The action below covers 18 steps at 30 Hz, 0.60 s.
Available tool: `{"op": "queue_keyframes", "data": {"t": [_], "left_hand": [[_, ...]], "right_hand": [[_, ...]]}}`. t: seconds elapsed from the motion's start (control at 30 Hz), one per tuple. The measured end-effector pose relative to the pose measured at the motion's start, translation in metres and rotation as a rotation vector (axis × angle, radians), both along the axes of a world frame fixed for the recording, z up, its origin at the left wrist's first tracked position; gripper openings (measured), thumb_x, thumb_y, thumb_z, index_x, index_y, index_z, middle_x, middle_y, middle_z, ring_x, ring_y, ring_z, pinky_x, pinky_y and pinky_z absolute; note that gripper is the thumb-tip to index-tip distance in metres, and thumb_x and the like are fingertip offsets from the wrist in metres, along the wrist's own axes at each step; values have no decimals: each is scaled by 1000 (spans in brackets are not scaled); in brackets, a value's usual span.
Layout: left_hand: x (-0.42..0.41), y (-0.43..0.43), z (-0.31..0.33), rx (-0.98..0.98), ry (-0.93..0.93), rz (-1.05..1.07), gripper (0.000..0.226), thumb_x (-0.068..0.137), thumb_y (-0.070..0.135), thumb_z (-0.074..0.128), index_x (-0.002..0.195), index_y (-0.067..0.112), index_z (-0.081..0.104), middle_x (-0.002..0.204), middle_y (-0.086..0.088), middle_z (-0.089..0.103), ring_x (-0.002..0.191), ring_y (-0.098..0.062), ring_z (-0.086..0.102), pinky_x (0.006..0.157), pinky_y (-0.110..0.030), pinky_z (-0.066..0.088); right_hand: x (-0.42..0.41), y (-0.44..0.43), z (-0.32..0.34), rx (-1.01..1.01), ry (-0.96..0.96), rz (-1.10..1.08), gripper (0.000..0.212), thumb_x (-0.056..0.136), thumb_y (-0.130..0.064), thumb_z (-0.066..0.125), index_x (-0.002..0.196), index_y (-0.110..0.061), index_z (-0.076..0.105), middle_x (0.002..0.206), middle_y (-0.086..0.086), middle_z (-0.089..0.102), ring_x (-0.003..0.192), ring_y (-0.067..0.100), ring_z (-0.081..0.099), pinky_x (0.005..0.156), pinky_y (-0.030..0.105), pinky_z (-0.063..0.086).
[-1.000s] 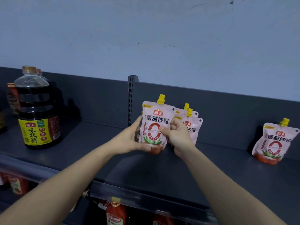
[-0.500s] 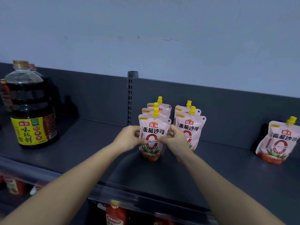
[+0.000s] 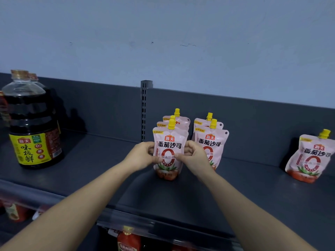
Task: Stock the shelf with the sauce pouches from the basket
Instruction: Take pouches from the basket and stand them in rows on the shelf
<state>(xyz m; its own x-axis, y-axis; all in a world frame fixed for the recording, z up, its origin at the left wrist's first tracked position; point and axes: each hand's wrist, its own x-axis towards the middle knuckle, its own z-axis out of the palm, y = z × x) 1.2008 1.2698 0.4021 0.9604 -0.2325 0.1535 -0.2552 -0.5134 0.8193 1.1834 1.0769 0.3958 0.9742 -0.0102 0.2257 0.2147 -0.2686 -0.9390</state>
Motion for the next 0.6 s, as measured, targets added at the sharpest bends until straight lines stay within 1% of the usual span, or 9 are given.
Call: {"op": "queue_keyframes", "data": {"t": [0.1, 0.17, 0.27, 0.43, 0.5, 0.6], "left_hand": [[0, -1, -1, 4, 7, 24, 33, 75, 8, 79, 102, 23, 69, 93, 9, 73, 86, -8, 69, 83, -30, 54], [0, -2, -1, 7, 11, 35, 33, 74, 7, 79, 101, 24, 68, 92, 8, 73, 87, -10, 69, 83, -31, 54], [2, 0, -2, 21, 21, 59, 31, 73, 8, 79, 93, 28, 66, 90, 5, 73, 88, -14, 69, 83, -35, 55], [3, 0, -5, 30, 37, 88, 31, 73, 5, 78, 96, 22, 65, 90, 1, 72, 87, -19, 69, 82, -42, 57], [1, -3, -5, 44, 6, 109, 31, 72, 4, 78, 96, 19, 64, 90, 2, 71, 86, -17, 68, 82, -40, 56], [-1, -5, -7, 50, -55, 123, 34, 72, 2, 77, 98, 17, 63, 91, 5, 70, 87, -14, 67, 80, -37, 56]], "right_hand": [[-1, 1, 1, 3, 7, 9, 31, 82, -3, 71, 110, -11, 61, 107, 6, 71, 99, 20, 69, 84, 40, 59], [-1, 0, 1, -11, 21, 14, 29, 82, -4, 71, 107, -13, 61, 108, 6, 72, 99, 19, 69, 84, 40, 59], [0, -3, -2, -41, 30, -3, 27, 80, -7, 74, 103, -15, 61, 104, 4, 73, 96, 18, 70, 83, 40, 59], [1, -5, -4, -85, 52, -9, 27, 82, -5, 72, 104, -17, 60, 103, 4, 72, 97, 19, 69, 83, 38, 59], [3, -5, -5, -130, 35, -25, 29, 81, -4, 72, 103, -17, 60, 99, 2, 72, 94, 18, 69, 83, 41, 59], [4, -5, -7, -163, -30, -47, 28, 80, 0, 71, 94, -20, 59, 92, 1, 71, 86, 17, 69, 80, 41, 59]]}}
